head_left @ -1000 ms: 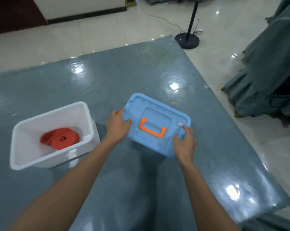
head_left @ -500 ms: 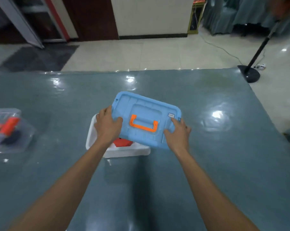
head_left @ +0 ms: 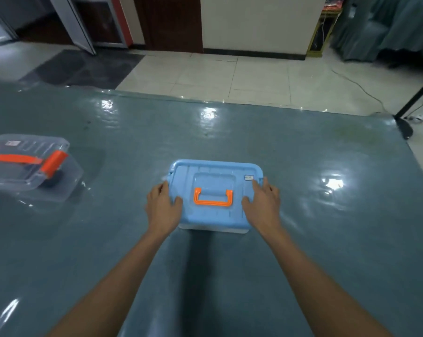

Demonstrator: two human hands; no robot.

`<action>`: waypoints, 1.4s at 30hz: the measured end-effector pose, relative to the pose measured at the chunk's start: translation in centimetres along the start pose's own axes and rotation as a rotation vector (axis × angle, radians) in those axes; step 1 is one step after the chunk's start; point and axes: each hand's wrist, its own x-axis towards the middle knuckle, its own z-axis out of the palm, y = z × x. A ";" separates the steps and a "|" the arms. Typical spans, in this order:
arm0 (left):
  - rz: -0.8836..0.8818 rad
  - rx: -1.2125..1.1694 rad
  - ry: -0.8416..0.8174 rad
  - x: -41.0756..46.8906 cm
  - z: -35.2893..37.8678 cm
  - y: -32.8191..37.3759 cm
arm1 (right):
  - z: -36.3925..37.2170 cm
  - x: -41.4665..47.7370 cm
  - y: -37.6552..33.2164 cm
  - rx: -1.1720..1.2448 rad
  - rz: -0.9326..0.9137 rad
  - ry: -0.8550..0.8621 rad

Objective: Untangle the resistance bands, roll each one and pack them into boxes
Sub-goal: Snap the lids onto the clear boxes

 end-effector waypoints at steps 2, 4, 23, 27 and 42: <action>0.008 -0.047 -0.024 0.4 0.2 -0.1 | 0.2 -0.2 0.0 -0.004 -0.002 0.013; 0.003 -0.106 -0.044 0.7 0.4 -0.1 | 0.3 -0.2 0.0 0.007 -0.003 0.020; -0.008 -0.194 -0.029 1.9 1.8 -1.0 | 1.9 -0.8 0.4 0.220 0.055 0.003; -0.068 -0.333 -0.029 2.2 2.0 -1.4 | 1.8 -1.0 0.5 0.322 0.070 0.000; 0.238 0.132 0.034 4.7 0.7 -1.1 | 2.1 -2.3 -0.8 0.022 -0.049 0.090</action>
